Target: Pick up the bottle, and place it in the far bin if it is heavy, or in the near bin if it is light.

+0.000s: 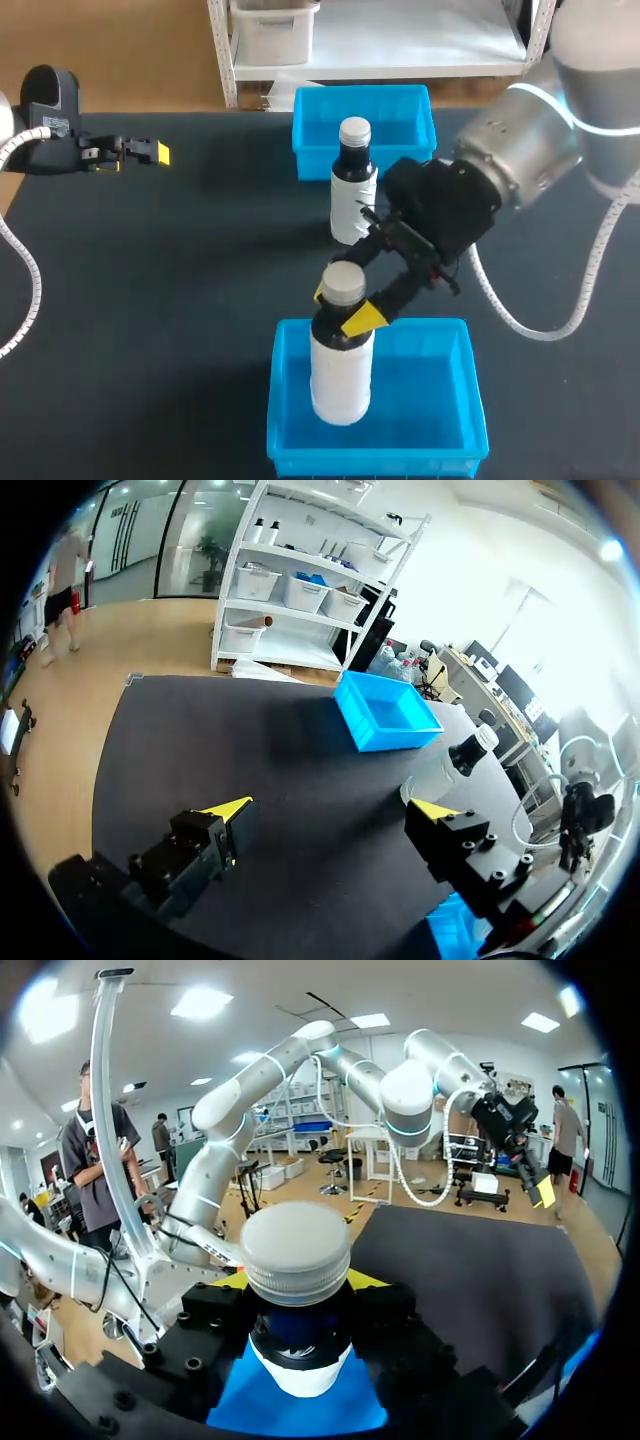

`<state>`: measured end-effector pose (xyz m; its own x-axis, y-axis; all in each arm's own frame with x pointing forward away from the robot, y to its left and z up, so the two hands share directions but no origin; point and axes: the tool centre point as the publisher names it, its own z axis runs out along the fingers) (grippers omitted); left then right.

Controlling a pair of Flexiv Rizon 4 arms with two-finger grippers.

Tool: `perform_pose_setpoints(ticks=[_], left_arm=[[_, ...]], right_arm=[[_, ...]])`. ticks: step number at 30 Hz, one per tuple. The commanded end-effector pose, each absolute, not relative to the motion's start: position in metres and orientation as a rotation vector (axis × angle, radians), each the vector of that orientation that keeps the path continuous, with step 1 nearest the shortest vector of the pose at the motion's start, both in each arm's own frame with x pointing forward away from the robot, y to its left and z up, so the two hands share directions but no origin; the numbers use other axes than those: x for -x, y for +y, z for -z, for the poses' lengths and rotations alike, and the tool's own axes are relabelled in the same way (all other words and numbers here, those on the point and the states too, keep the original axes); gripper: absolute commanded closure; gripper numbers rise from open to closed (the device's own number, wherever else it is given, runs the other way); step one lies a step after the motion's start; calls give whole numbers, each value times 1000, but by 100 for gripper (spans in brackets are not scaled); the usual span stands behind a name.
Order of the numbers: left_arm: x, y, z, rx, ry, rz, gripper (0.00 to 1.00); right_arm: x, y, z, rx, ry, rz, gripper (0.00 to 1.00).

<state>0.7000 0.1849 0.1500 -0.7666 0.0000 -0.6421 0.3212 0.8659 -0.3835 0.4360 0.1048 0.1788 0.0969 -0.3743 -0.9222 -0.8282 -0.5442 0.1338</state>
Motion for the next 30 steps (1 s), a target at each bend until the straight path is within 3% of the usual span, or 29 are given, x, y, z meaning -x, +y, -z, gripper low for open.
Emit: perform_pose_setpoints(ticks=[1,30], left_arm=[[-700,185,-150,-231,2374,636,0],[-700,185,-150,-231,2374,636,0]], right_arm=[[-439,113,-170,2008,1139,-1479,100],[-453,108,-148,2075,1028,-1492,100]])
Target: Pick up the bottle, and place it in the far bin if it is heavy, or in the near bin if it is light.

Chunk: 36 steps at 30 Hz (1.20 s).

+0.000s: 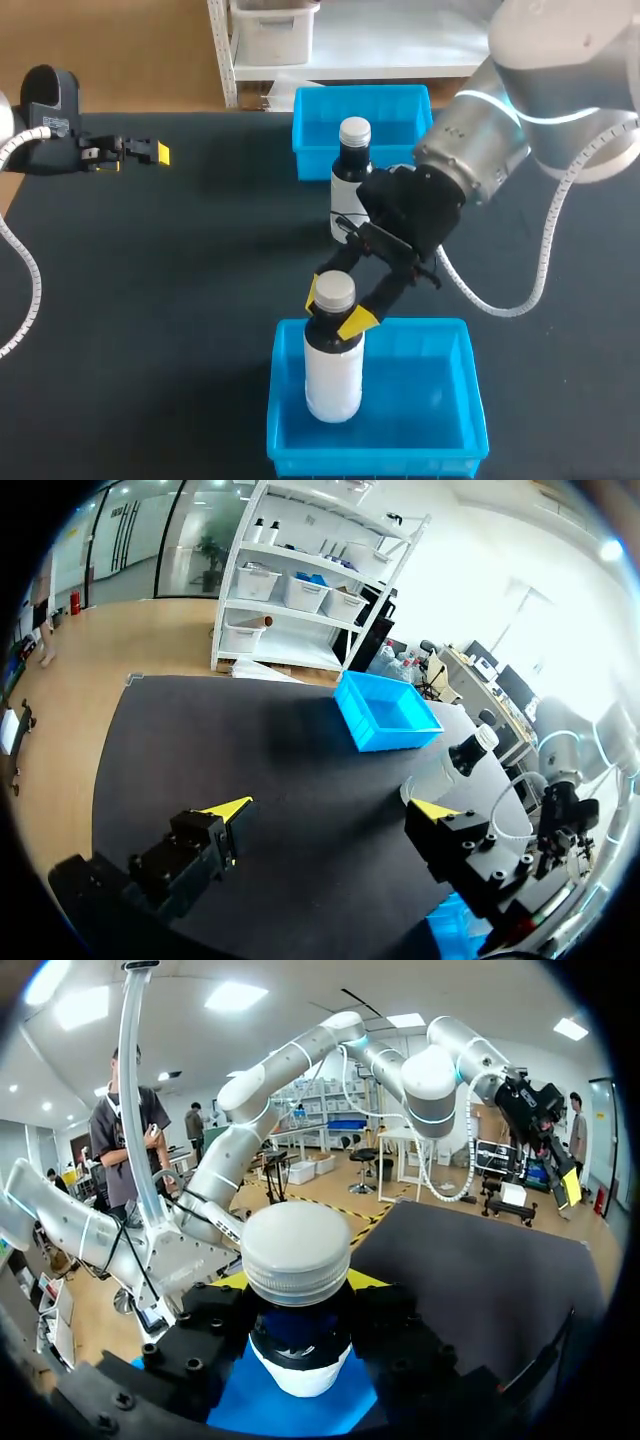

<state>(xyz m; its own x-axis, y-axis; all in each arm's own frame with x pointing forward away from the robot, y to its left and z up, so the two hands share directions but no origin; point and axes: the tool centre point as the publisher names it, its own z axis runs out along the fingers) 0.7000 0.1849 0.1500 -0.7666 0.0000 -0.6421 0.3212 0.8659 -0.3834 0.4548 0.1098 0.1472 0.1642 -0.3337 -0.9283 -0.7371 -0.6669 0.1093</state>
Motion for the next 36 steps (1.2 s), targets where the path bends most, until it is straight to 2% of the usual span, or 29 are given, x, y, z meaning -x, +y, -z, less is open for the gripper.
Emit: perform_pose_setpoints(ticks=[1,21,26,33,36], left_arm=[[-700,185,-150,-231,2374,636,0],[-700,185,-150,-231,2374,636,0],[-700,185,-150,-231,2374,636,0],[-700,185,-150,-231,2374,636,0],[-700,185,-150,-231,2374,636,0]], right_arm=[[-453,108,-148,2074,1031,-1489,100],[-457,104,-142,2065,1060,-1475,100],[-457,104,-141,2069,1070,-1470,81],[-456,104,-140,2077,1076,-1465,73],[-455,103,-139,2081,1077,-1462,62]])
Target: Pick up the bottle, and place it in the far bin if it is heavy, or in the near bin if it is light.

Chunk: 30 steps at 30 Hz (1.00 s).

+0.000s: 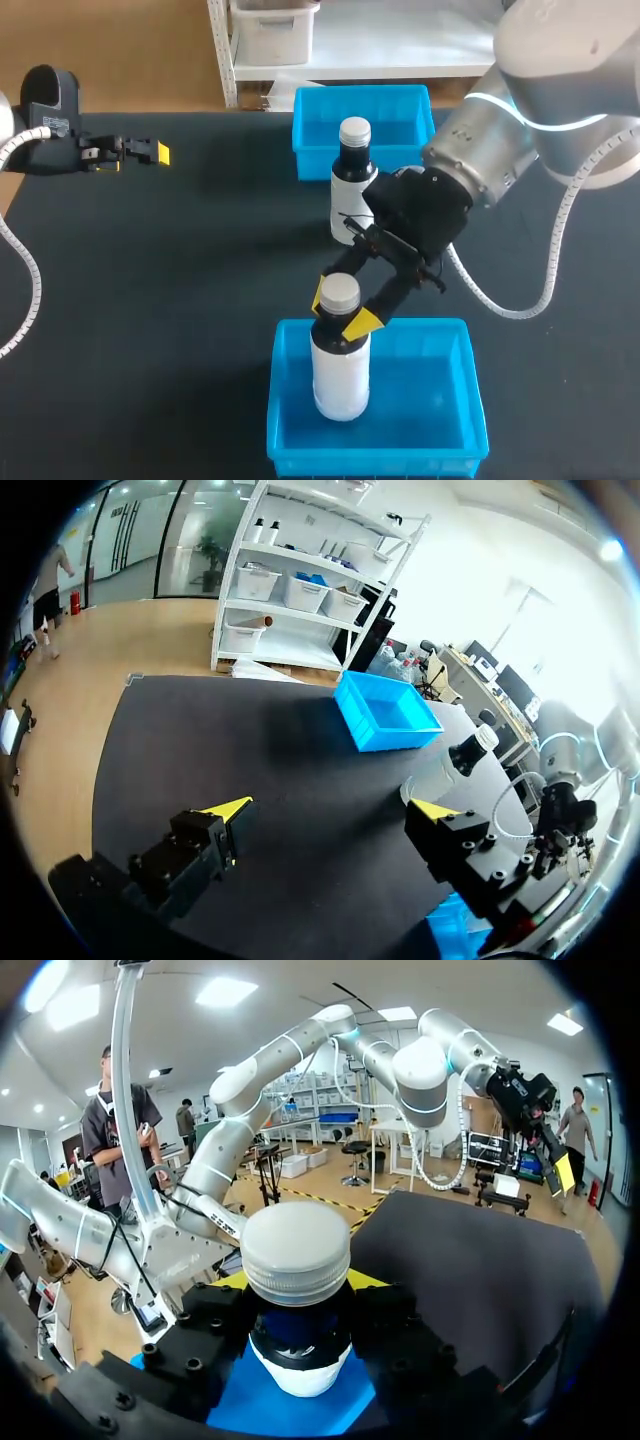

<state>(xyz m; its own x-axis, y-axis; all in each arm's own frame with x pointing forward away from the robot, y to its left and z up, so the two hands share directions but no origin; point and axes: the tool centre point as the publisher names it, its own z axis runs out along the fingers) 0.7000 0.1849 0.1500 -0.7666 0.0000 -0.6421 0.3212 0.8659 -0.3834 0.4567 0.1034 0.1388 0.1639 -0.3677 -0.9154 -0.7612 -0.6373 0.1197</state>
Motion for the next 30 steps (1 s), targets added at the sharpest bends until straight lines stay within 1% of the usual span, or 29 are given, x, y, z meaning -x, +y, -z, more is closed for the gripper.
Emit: perform_pose_setpoints(ticks=[1,5,6,7,8,9,13,15,16,18,19,20,30], left_arm=[[-700,185,-150,-231,2374,636,0],[-700,185,-150,-231,2374,636,0],[-700,185,-150,-231,2374,636,0],[-700,185,-150,-231,2374,636,0],[-700,185,-150,-231,2374,636,0],[-700,185,-150,-231,2374,636,0],[-700,185,-150,-231,2374,636,0],[-700,185,-150,-231,2374,636,0],[-700,185,-150,-231,2374,636,0],[-700,185,-150,-231,2374,636,0],[-700,185,-150,-231,2374,636,0],[-700,185,-150,-231,2374,636,0],[-700,185,-150,-231,2374,636,0]], right_arm=[[-455,103,-139,2083,1078,-1461,60],[-454,103,-139,2087,1082,-1460,52],[-454,103,-139,2088,1083,-1458,48],[-453,103,-139,2089,1083,-1457,36],[-453,103,-139,2091,1083,-1456,29],[-452,102,-139,2092,1082,-1454,25],[-451,103,-137,2097,1085,-1450,26],[-451,102,-137,2099,1088,-1448,25],[-451,102,-137,2099,1091,-1448,22],[-452,101,-136,2098,1102,-1444,11],[-452,100,-136,2098,1104,-1443,2],[-453,99,-136,2098,1113,-1436,0],[-467,77,-138,2055,1184,-1354,0]])
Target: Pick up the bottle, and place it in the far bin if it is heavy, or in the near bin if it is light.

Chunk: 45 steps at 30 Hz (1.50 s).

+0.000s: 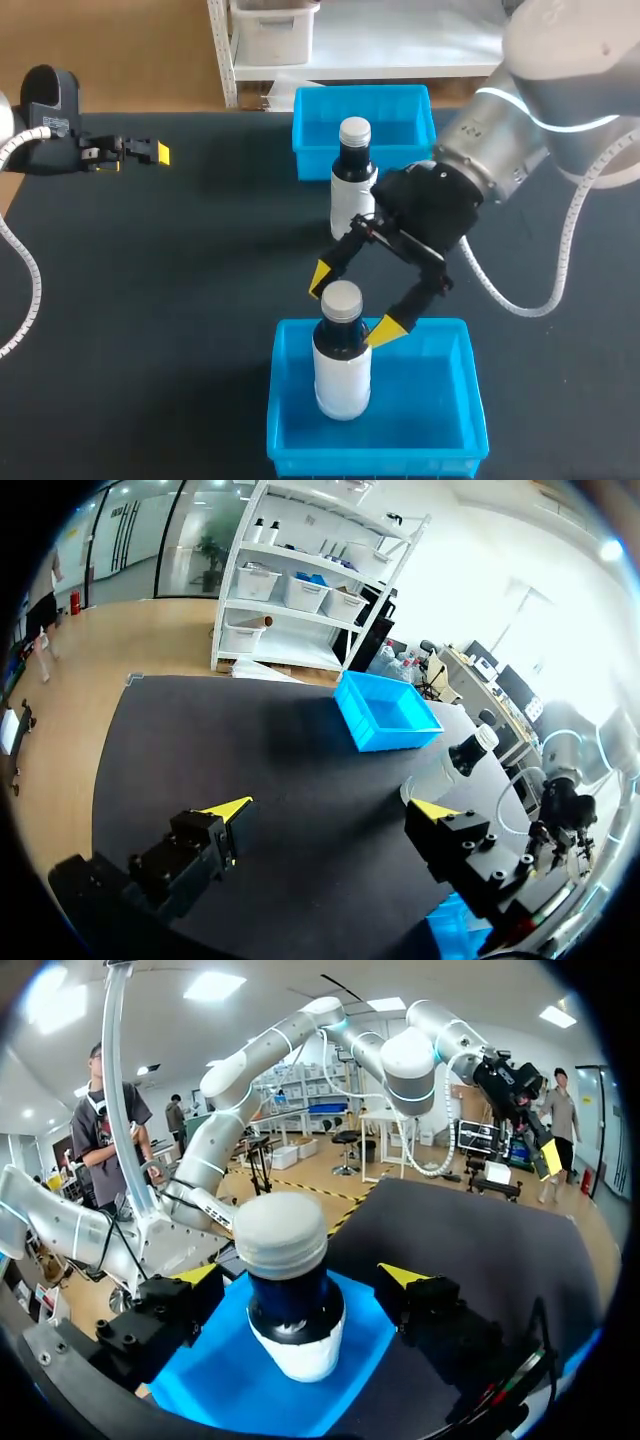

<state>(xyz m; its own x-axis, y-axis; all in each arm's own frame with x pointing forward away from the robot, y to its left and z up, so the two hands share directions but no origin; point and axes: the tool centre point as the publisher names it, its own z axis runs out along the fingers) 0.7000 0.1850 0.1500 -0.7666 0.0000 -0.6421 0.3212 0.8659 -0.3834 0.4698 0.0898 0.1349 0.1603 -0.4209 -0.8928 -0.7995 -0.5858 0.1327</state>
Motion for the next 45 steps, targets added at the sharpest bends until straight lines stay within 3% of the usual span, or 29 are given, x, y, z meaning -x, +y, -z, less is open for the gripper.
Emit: perform_pose_setpoints(ticks=[1,21,45], left_arm=[[-700,185,-150,-231,2374,636,0],[-700,185,-150,-231,2374,636,0],[-700,185,-150,-231,2374,636,0]], right_arm=[[-468,74,-138,2049,1193,-1345,0],[-564,-14,-135,1762,1508,-1098,0],[-578,-23,-141,1783,1544,-1199,0]])
